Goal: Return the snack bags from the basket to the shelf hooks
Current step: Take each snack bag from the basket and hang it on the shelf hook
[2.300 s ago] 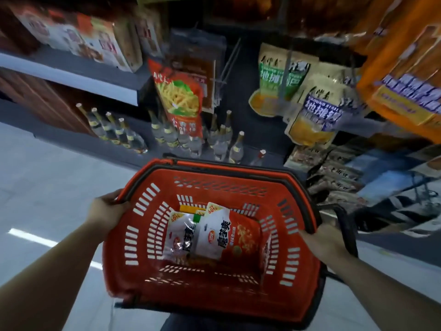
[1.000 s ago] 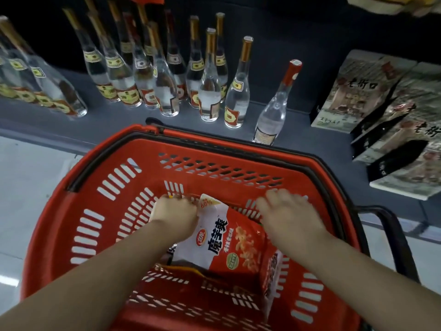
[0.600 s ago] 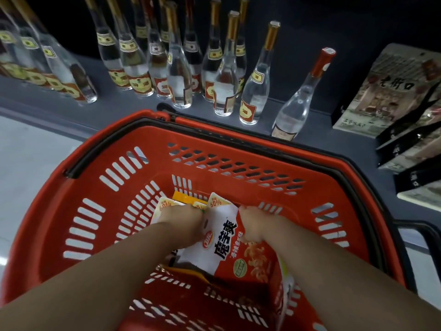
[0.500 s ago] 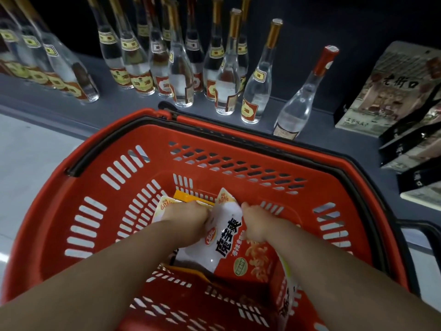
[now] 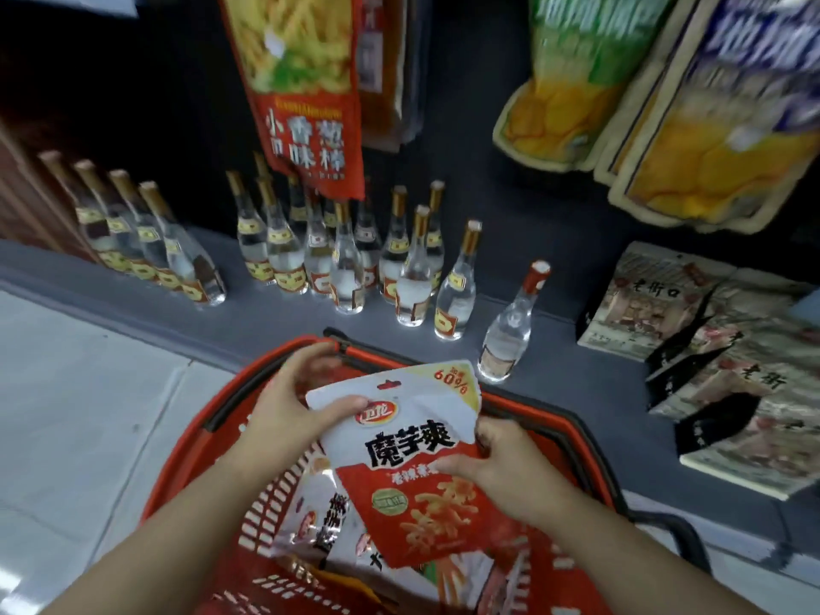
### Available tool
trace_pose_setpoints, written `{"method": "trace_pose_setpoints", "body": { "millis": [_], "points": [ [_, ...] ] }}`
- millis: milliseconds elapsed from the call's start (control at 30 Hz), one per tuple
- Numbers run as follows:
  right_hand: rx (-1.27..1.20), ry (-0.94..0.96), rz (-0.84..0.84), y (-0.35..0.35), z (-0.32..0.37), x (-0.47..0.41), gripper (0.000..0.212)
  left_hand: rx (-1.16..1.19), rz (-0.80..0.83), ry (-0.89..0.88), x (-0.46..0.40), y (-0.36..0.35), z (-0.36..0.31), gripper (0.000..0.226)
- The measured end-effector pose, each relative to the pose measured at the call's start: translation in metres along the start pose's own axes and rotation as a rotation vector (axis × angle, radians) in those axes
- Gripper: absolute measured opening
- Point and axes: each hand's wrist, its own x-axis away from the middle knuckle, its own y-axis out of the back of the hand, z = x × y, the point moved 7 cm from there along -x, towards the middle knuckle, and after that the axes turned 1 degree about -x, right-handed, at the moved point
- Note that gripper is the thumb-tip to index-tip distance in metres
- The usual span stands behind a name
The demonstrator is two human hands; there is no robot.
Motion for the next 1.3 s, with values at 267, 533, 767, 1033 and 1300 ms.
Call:
{"method": "trace_pose_setpoints", "body": {
  "millis": [267, 533, 767, 1033, 1300],
  "points": [
    [-0.307, 0.188, -0.275, 0.121, 0.277, 0.11, 0.021, 0.393, 0.216, 0.008, 0.046, 0.079, -0.255, 0.035],
    [-0.375, 0.298, -0.47, 0.229, 0.533, 0.251, 0.024, 0.442, 0.138, -0.197, 0.099, 0.201, -0.536, 0.065],
    [-0.38, 0.413, -0.611, 0.276, 0.665, 0.308, 0.025, 0.409, 0.123, -0.291, 0.122, 0.271, -0.679, 0.009],
    [-0.34, 0.465, -0.793, 0.323, 0.679, 0.338, 0.018, 0.41, 0.224, -0.357, 0.115, 0.246, -0.74, 0.02],
    [-0.321, 0.484, -0.933, 0.427, 0.668, 0.361, 0.014, 0.509, 0.247, -0.449, 0.091, 0.166, -0.824, 0.017]
  ]
}}
